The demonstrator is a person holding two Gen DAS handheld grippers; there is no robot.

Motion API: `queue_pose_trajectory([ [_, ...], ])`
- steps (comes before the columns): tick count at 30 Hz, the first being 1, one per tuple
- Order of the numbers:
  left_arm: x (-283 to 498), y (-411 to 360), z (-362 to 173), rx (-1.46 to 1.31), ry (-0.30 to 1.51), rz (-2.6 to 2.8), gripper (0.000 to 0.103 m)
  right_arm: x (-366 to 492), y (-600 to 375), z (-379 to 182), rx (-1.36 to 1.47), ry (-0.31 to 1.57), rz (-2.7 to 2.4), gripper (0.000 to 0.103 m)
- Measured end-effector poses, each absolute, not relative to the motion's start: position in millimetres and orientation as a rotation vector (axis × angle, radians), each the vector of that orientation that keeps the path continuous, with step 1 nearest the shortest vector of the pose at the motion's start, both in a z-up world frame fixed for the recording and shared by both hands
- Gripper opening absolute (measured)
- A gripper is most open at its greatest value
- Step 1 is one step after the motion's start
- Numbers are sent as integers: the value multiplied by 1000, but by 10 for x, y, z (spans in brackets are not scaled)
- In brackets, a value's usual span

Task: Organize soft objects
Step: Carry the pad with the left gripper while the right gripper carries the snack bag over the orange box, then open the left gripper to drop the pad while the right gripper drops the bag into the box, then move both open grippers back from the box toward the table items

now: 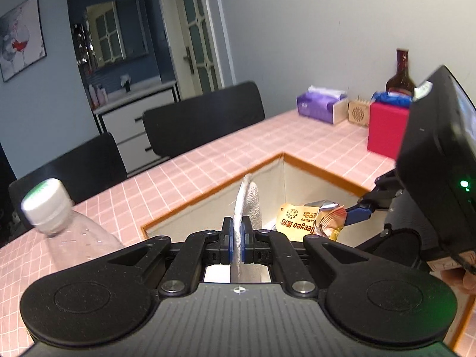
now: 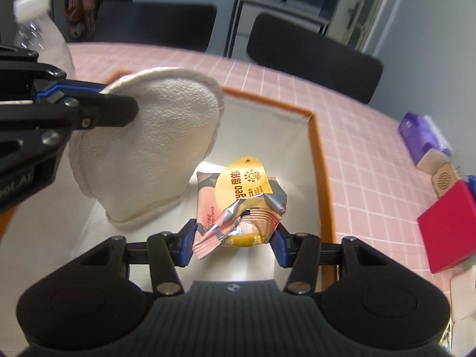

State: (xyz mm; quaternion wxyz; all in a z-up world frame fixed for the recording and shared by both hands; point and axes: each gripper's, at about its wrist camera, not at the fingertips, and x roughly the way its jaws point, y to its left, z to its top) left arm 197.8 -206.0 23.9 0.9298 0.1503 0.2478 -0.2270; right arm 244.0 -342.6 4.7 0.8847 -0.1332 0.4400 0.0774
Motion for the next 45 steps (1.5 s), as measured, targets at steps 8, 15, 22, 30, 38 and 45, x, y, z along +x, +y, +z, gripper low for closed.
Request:
queue_pose_trajectory([
  [8,2097,-2184,66,396,566,-423,5,2686,-3353,-9,-352,939,181,52],
  [15,2140,-2301,-76,535,641,-366,12,2694,-3308,-52,-384,959,184,54],
  [22,2133,-2275,-91,564,650,-340,20,2674,-3256,-53,-395,959,174,62],
  [30,2100,-2251,-8,543,631,-363,54,2652,-3301,-33,-382,968,184,75],
  [38,2025,-2199,68,521,601,-375,59,2509,-3285,105,-417,928,196,83],
  [45,1868,-2180,166,500,567,-410,60,2313,-3311,238,-417,902,173,84],
])
